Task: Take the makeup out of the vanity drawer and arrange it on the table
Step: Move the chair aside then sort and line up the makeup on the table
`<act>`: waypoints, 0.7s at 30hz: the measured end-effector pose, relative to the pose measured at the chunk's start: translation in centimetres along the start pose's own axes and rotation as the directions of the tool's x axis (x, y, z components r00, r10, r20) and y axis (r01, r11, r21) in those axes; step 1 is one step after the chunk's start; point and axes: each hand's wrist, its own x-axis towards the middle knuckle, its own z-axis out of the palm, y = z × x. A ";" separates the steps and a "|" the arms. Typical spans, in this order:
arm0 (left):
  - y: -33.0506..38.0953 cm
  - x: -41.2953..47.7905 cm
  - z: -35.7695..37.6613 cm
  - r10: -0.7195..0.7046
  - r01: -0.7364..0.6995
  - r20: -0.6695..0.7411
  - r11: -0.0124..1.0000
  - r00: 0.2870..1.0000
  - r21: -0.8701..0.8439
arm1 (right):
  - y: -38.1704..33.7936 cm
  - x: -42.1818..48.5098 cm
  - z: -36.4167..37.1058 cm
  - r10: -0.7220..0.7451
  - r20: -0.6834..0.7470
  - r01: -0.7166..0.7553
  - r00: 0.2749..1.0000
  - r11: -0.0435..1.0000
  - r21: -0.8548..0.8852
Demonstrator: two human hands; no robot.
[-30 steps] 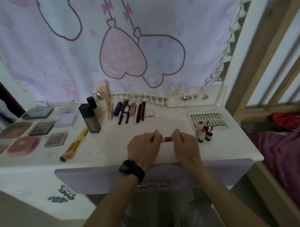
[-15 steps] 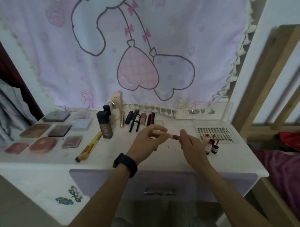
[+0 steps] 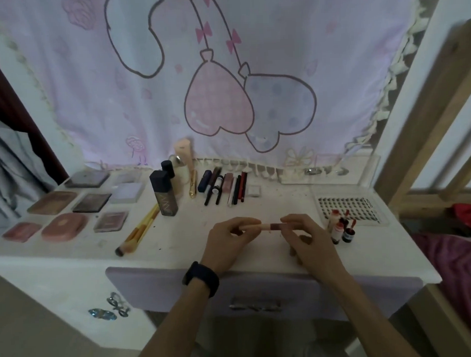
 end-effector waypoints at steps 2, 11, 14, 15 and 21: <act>-0.2 -0.2 0.0 -0.004 0.004 0.009 1.000 1.000 0.010 | -0.2 0.1 0.1 0.046 0.009 -0.046 0.999 0.998 -0.033; -0.4 -0.3 0.3 -0.002 0.002 0.008 1.000 1.000 0.006 | 0.1 -0.2 -0.5 0.047 0.010 -0.047 0.999 0.997 0.063; -0.4 -0.4 0.2 0.002 -0.002 0.005 1.000 1.000 -0.007 | -0.3 0.1 -0.4 0.117 0.022 -0.118 0.993 0.991 0.066; -0.4 -0.4 0.2 0.001 0.000 0.006 1.000 1.000 -0.015 | -0.3 0.2 -0.3 0.127 0.029 -0.128 0.991 0.990 0.053; -0.5 -0.3 0.2 -0.011 0.011 -0.011 0.999 1.000 -0.041 | 0.2 0.0 -0.6 0.066 0.028 -0.068 0.997 0.994 0.087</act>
